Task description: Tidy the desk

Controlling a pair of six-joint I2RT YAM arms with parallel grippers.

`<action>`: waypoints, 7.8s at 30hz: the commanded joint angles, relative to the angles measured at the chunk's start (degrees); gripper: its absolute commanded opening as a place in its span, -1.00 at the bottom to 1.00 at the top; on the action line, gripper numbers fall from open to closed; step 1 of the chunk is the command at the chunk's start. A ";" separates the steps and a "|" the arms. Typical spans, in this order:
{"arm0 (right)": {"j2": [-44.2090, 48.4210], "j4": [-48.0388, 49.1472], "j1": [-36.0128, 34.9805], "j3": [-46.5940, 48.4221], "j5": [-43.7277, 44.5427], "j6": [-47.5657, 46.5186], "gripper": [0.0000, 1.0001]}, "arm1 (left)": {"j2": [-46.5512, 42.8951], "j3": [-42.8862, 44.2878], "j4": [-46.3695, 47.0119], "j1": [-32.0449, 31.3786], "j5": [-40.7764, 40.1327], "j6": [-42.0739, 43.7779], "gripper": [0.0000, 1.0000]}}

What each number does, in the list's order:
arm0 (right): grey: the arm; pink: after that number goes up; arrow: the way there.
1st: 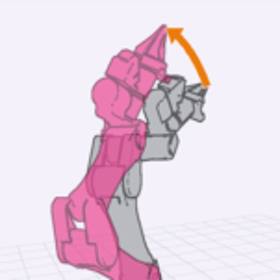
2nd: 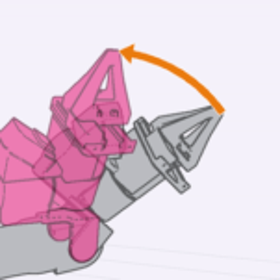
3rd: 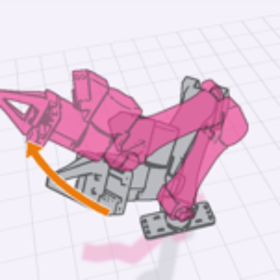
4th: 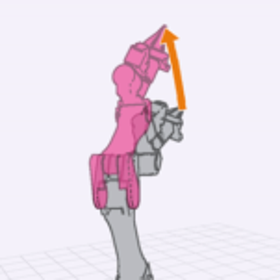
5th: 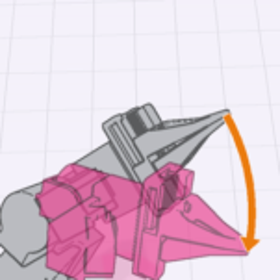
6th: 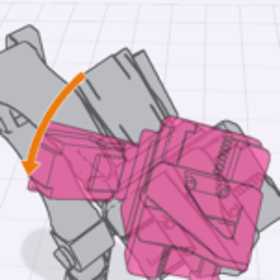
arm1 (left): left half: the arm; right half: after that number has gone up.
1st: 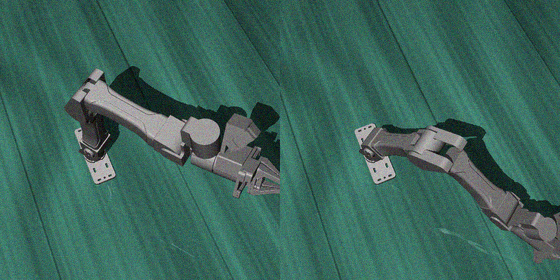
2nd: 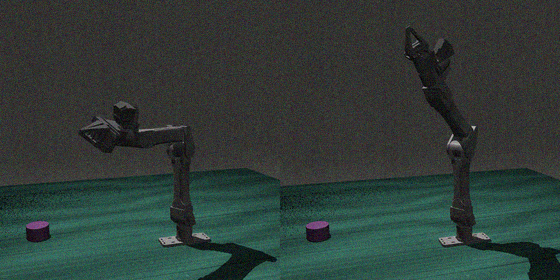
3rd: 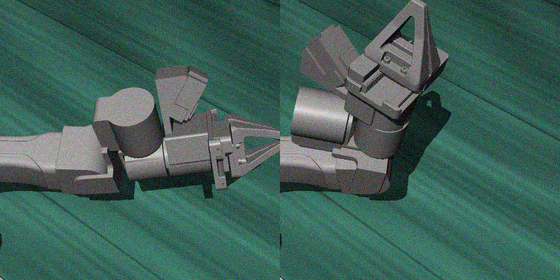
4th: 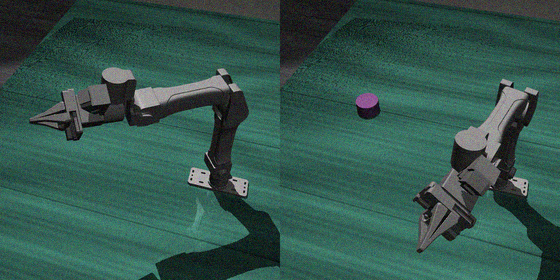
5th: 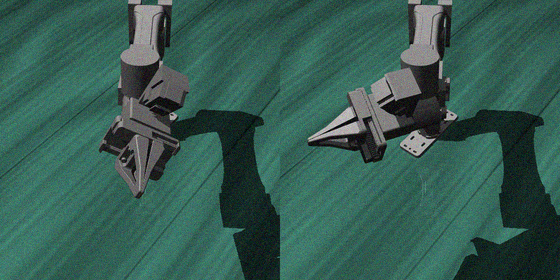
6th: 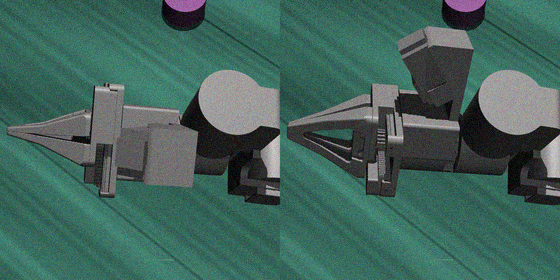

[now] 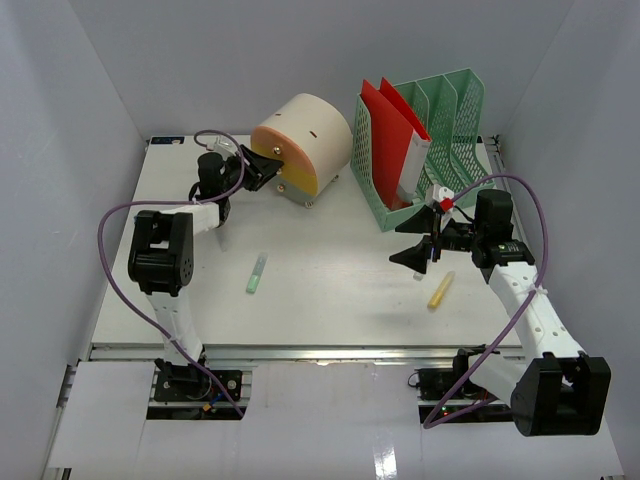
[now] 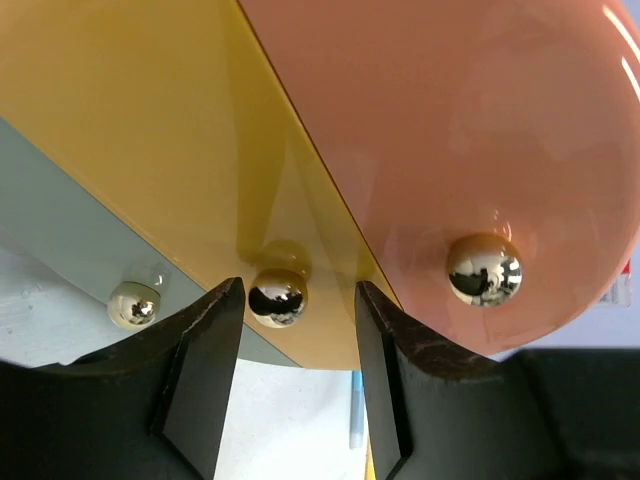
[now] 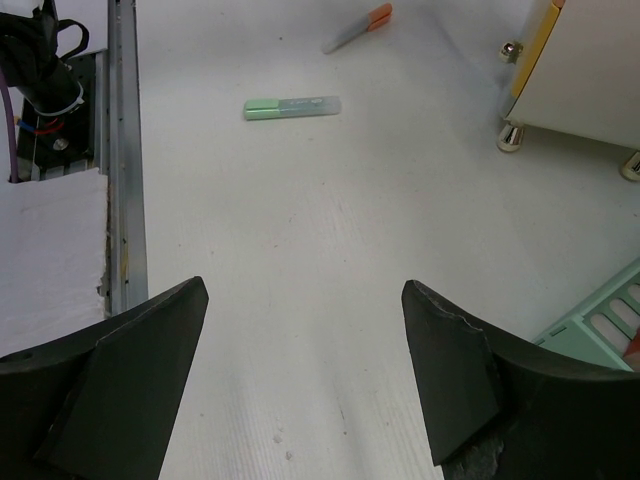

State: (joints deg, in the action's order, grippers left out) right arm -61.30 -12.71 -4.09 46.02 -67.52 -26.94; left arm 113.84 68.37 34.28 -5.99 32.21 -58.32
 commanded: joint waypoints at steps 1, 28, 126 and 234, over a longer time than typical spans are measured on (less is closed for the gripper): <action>0.42 1.51 0.39 0.21 -0.75 0.78 0.69 | 0.72 2.47 -0.09 1.42 2.01 -1.22 0.13; -1.35 1.53 1.27 0.12 0.81 0.80 0.69 | 4.55 5.56 -0.48 2.23 10.80 -3.05 -0.21; -19.63 -3.97 -4.88 0.43 69.76 30.39 0.81 | -78.59 -36.08 -48.58 11.00 -3.15 40.36 0.96; -4.88 -17.18 3.48 7.74 -2.77 -8.14 0.59 | -22.38 -9.83 -55.93 9.06 -30.13 34.43 0.38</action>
State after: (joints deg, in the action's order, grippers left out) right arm -71.19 -30.71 -2.84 51.96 -61.17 -32.83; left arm 86.43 53.55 -19.26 3.22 6.12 -24.01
